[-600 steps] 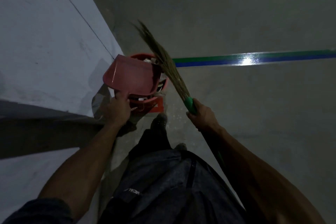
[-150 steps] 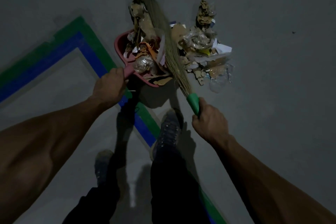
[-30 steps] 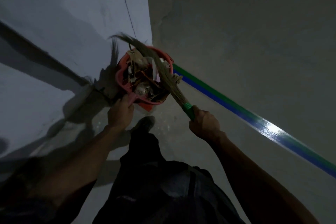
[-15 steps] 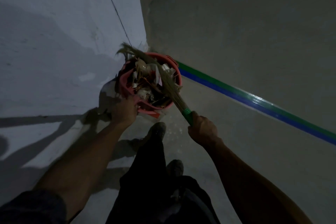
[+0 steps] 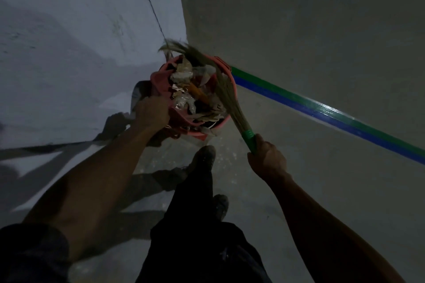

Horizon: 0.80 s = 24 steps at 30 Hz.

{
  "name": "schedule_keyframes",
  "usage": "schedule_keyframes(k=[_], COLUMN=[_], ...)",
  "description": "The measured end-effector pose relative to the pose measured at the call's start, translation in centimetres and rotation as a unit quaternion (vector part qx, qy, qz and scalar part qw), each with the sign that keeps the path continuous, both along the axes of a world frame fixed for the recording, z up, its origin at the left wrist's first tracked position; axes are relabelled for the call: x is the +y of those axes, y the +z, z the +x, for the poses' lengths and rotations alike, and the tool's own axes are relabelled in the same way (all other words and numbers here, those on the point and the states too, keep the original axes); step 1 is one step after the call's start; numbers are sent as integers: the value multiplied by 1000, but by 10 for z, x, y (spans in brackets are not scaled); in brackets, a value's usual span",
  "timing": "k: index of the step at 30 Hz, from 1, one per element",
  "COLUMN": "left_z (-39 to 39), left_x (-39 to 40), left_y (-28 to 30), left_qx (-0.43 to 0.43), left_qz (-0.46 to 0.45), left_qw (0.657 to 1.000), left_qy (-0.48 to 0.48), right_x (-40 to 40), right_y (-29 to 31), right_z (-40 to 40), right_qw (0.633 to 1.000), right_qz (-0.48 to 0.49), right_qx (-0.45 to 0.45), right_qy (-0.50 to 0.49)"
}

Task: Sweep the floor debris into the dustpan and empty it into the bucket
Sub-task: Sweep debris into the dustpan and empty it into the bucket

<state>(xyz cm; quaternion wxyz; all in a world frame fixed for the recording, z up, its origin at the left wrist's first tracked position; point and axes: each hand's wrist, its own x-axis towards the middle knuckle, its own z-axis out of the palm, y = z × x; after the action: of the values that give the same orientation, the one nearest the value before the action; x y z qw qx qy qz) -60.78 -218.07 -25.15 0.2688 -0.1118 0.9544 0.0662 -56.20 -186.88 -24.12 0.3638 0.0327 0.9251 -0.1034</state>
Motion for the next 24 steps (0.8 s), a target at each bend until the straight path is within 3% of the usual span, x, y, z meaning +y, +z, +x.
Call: schedule_keyframes(k=[7,15,24], left_z=[30,44,3], left_x=[2,6,6], left_y=[26,40,2], left_qx=[0,15,2], left_qz=[-90,-101,-64], left_qw=[995,994,996], left_qy=[-41,-46,-55], right_x=[11,26,-6], right_y=[15,22,-14], right_z=[36,64,54], right_qw=[999,997,999], right_qz=[-12,-32,-18], right_qx=[29,64,-21], right_qy=[-26,-25,33])
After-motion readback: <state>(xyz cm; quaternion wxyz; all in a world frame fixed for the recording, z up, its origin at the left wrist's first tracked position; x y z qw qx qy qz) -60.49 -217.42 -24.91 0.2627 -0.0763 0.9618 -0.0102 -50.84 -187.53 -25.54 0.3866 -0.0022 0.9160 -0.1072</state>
